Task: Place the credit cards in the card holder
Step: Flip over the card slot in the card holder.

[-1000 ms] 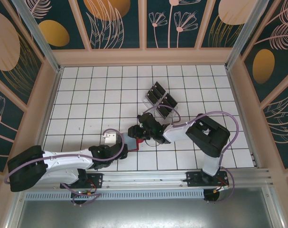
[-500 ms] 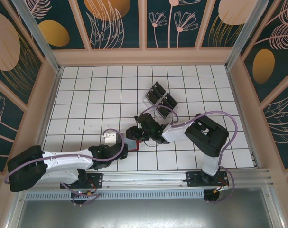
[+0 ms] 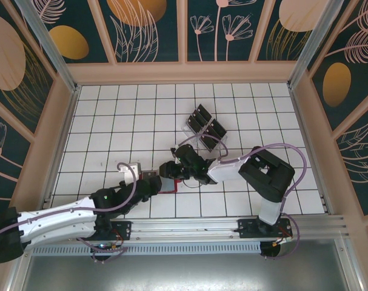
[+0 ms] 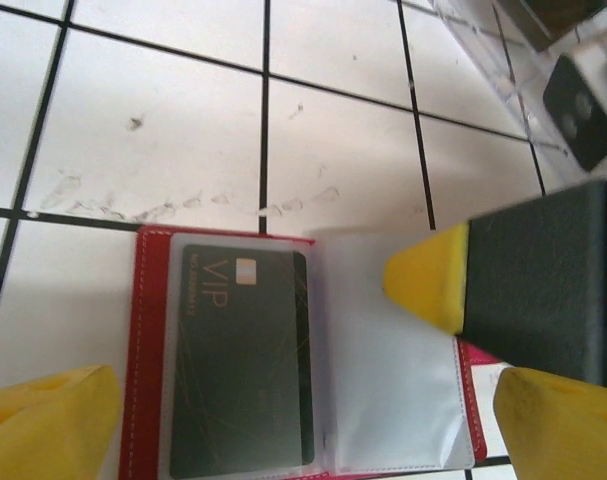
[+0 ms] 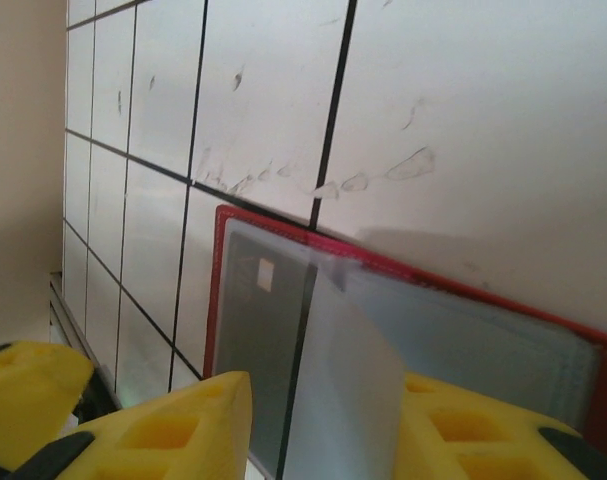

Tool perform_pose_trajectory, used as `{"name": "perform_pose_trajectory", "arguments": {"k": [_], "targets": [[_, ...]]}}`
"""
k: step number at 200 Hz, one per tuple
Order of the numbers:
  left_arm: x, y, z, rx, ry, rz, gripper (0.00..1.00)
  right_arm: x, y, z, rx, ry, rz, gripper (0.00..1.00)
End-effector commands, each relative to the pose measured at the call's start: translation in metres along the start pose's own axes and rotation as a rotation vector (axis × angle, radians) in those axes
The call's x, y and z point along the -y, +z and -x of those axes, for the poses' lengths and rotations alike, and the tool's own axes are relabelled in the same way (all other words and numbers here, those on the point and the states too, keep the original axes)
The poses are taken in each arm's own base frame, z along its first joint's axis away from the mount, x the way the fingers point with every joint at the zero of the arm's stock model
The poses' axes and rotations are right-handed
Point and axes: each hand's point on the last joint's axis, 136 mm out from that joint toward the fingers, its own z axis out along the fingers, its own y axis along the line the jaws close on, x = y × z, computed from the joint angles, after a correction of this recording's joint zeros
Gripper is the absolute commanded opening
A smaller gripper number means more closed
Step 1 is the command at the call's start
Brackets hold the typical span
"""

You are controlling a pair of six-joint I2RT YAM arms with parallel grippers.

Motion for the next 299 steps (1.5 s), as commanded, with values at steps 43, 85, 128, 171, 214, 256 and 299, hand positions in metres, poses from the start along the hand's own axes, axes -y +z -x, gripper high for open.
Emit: {"name": "perform_pose_trajectory", "arguments": {"k": [43,85,128,171,214,256,299], "targets": [[0.0,-0.027,0.053,0.166,-0.074,0.072,0.98,-0.055,0.013,0.001,-0.02,-0.053,0.04,0.38],[0.003,-0.048,0.086,0.277,-0.112,0.074,0.98,-0.057,0.039,-0.006,-0.075,-0.073,0.009,0.38],[0.005,-0.051,0.091,0.289,-0.116,0.073,0.98,-0.04,0.053,-0.014,-0.117,-0.077,-0.046,0.38],[0.011,-0.042,0.083,0.255,-0.092,0.071,0.98,-0.029,0.056,-0.018,-0.142,-0.097,-0.09,0.38],[0.017,-0.03,0.071,0.208,-0.053,0.078,0.98,-0.033,0.037,-0.015,-0.103,-0.133,-0.074,0.39],[0.023,-0.023,0.066,0.19,-0.033,0.077,0.98,-0.026,0.027,-0.02,-0.094,-0.138,-0.081,0.39],[0.028,-0.013,0.056,0.152,-0.003,0.077,0.98,0.001,0.02,-0.028,-0.099,-0.118,-0.16,0.39]]}}
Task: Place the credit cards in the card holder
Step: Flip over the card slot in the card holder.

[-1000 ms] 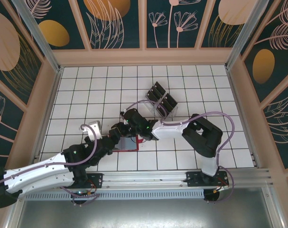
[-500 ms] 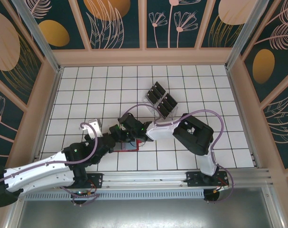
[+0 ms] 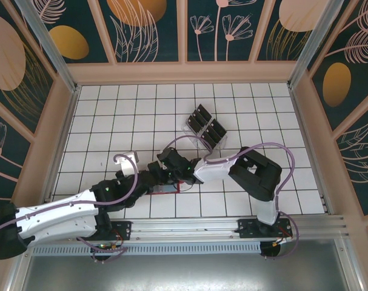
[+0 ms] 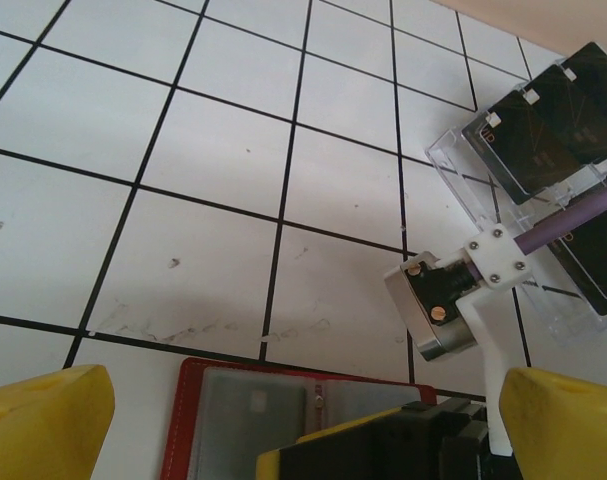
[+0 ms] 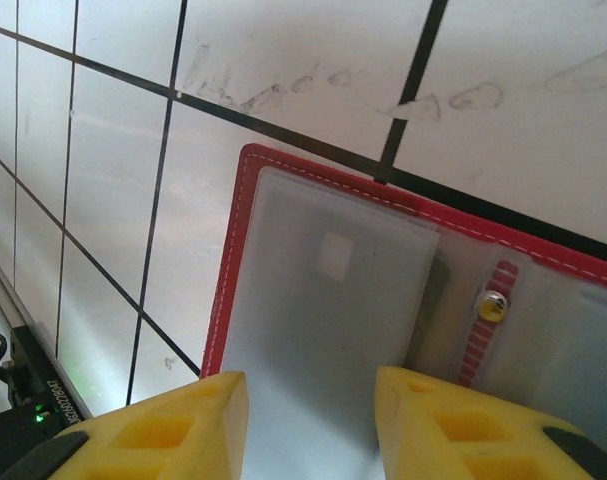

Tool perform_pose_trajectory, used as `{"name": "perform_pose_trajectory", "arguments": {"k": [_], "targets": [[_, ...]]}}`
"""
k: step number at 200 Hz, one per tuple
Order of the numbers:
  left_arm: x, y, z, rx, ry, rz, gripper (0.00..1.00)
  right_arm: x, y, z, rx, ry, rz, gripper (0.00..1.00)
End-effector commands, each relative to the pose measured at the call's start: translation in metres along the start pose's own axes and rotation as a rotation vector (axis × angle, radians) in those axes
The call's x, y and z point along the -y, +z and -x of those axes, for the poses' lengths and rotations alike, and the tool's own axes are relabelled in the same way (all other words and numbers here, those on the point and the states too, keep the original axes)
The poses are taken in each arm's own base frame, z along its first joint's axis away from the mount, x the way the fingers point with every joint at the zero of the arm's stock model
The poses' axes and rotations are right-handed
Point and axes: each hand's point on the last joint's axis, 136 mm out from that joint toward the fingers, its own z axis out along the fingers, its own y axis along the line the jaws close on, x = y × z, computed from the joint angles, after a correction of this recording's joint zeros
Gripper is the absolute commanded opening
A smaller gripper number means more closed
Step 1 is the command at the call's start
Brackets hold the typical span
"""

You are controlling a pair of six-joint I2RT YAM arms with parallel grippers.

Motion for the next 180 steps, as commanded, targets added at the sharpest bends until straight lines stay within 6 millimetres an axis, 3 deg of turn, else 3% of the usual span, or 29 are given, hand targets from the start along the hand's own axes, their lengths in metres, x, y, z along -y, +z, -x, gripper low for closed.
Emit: {"name": "perform_pose_trajectory", "arguments": {"k": [1,65,93,119,142,162,180], "targets": [[0.008,0.003,-0.004,-0.016,0.019,-0.02,0.98,0.016,-0.008,-0.003,0.016,-0.004,-0.064,0.39],[0.013,0.012,-0.019,-0.054,0.056,-0.019,0.98,0.058,-0.031,-0.016,0.029,0.017,-0.194,0.39],[0.013,0.019,-0.029,-0.072,0.075,-0.015,0.98,0.066,-0.042,-0.013,0.053,0.042,-0.197,0.39],[0.007,0.025,-0.04,-0.084,0.09,0.004,0.98,0.035,-0.054,0.009,0.112,0.017,-0.086,0.39],[-0.003,0.031,-0.05,-0.107,0.107,0.03,0.98,0.003,-0.087,0.041,0.217,0.009,0.02,0.39],[-0.009,0.033,-0.057,-0.136,0.114,0.035,0.99,0.004,-0.123,0.066,0.301,0.01,-0.005,0.39],[-0.011,0.037,-0.063,-0.16,0.124,0.032,0.98,0.022,-0.156,0.086,0.365,0.0,-0.089,0.39]]}}
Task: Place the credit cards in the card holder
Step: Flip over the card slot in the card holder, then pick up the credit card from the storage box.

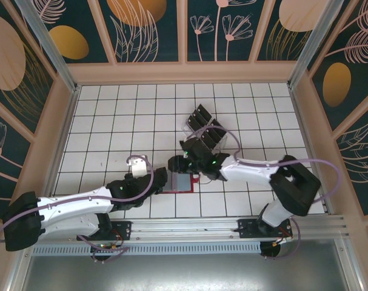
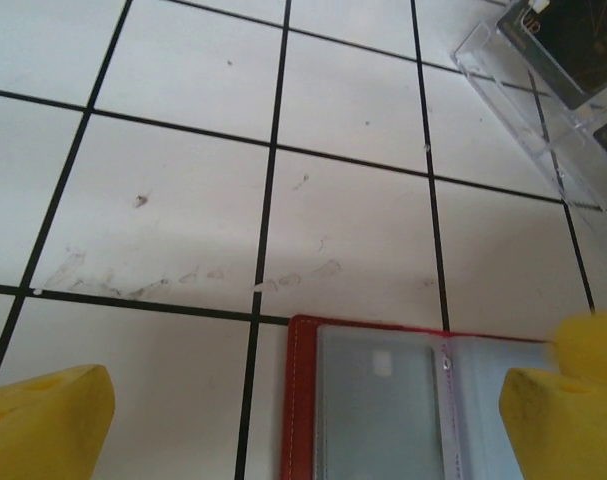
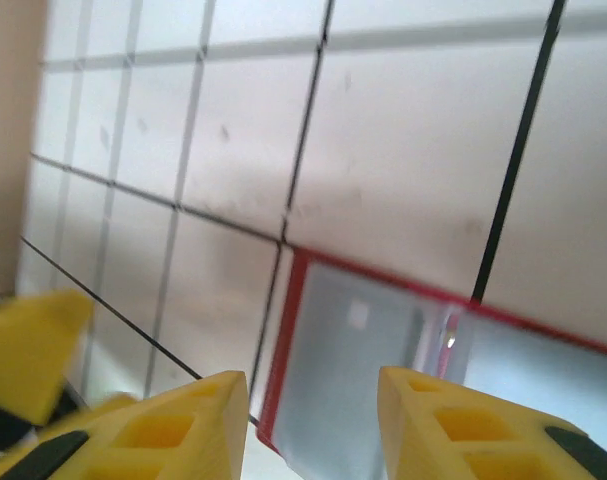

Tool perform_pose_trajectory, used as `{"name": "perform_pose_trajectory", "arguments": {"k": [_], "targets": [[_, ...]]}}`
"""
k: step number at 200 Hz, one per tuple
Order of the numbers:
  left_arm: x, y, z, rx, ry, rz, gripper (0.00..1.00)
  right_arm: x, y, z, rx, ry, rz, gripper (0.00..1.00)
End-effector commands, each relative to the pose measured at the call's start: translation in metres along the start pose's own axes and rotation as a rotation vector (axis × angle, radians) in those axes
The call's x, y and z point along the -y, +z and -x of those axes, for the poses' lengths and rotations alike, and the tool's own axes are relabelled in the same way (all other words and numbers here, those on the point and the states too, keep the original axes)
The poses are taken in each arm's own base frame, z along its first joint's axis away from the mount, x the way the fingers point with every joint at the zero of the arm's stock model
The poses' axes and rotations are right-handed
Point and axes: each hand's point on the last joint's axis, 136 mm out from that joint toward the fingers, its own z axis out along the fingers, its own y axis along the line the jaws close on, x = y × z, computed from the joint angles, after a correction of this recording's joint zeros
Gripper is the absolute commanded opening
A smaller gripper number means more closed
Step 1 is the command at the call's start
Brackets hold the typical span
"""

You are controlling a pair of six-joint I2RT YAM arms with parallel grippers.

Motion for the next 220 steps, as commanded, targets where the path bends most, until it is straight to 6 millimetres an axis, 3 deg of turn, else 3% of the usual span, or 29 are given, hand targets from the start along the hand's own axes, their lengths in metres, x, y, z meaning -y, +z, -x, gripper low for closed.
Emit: {"name": "perform_pose_trajectory", "arguments": {"k": [1,33,59,81,121,173,220], "targets": [[-0.009,0.008,-0.016,-0.056,0.042,0.01,0.98,0.002,-0.039,0.045,0.123,-0.042,-0.045,0.39],[-0.011,0.022,-0.024,-0.129,0.079,0.015,0.99,0.044,-0.076,0.084,0.196,-0.103,-0.236,0.39],[-0.008,0.032,-0.024,-0.155,0.117,0.026,0.98,0.078,-0.089,0.103,0.208,-0.156,-0.391,0.39],[-0.006,0.04,-0.02,-0.171,0.151,0.047,0.98,0.094,-0.095,0.118,0.212,-0.193,-0.476,0.39],[-0.002,0.05,-0.012,-0.196,0.17,0.048,0.98,0.109,-0.084,0.132,0.165,-0.243,-0.56,0.38],[0.004,0.06,0.004,-0.22,0.141,0.0,0.99,0.131,-0.063,0.131,0.088,-0.275,-0.651,0.38],[0.005,0.063,0.007,-0.227,0.148,-0.002,0.98,0.142,-0.05,0.127,0.048,-0.307,-0.703,0.37]]}}
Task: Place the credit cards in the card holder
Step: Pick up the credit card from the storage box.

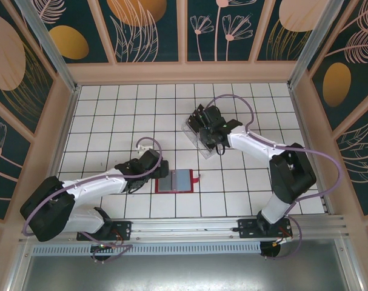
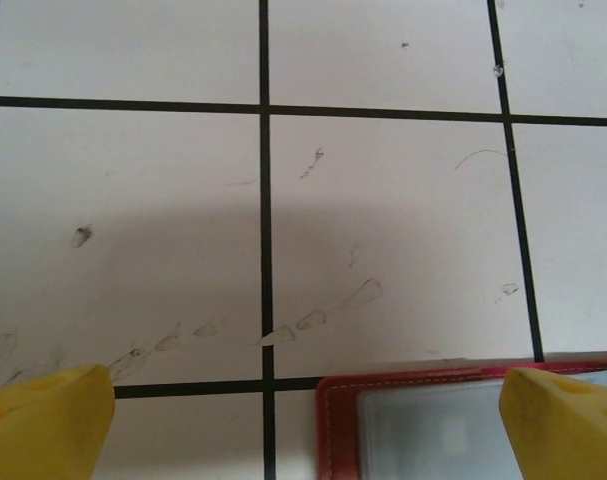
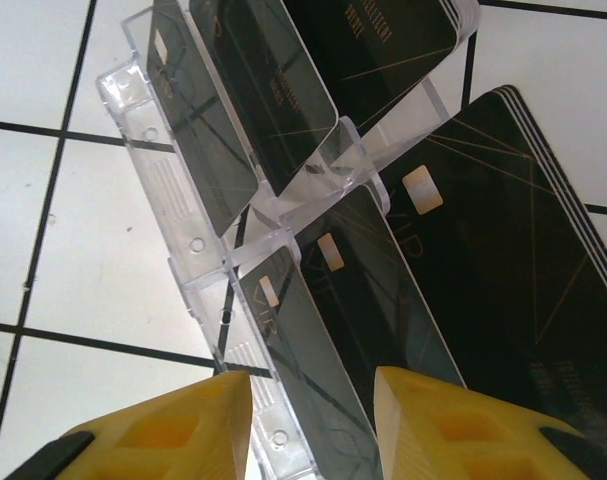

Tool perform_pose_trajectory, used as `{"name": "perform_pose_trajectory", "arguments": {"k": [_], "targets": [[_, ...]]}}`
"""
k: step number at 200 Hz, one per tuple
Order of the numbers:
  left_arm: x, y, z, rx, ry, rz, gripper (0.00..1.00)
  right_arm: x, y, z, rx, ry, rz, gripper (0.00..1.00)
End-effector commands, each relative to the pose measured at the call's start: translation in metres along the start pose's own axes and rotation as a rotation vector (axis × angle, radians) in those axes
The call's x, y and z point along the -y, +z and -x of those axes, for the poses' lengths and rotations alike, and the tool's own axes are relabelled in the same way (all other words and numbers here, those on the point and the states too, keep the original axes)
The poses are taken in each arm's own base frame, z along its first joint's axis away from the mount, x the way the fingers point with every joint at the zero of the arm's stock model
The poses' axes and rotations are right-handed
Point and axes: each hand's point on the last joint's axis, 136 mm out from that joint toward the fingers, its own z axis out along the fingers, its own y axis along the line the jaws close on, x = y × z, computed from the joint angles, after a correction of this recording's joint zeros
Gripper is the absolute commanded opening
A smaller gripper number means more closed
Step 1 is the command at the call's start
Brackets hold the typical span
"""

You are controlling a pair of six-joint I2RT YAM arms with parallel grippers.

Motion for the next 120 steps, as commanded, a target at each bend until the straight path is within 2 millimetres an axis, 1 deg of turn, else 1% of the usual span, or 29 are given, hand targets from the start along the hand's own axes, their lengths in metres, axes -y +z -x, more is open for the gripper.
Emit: {"name": "perform_pose_trajectory", "arguments": {"k": [1,19,72,92,120], "targets": [[0.008,0.0,0.008,0.006,0.017,-0.028,0.98,0.004,0.003,0.003,-0.006,-0.048,-0.059,0.37],[0.007,0.0,0.008,0.005,0.016,-0.027,0.98,0.005,0.009,0.0,-0.019,-0.068,-0.082,0.37],[0.007,0.001,0.008,0.008,0.013,-0.027,0.98,-0.002,0.025,-0.01,-0.061,-0.126,-0.105,0.37],[0.008,0.001,0.008,0.006,0.012,-0.031,0.98,-0.008,0.027,-0.013,-0.071,-0.146,-0.095,0.37],[0.007,0.002,0.007,0.005,0.009,-0.028,0.98,-0.014,0.024,-0.013,-0.067,-0.152,-0.081,0.35]]}}
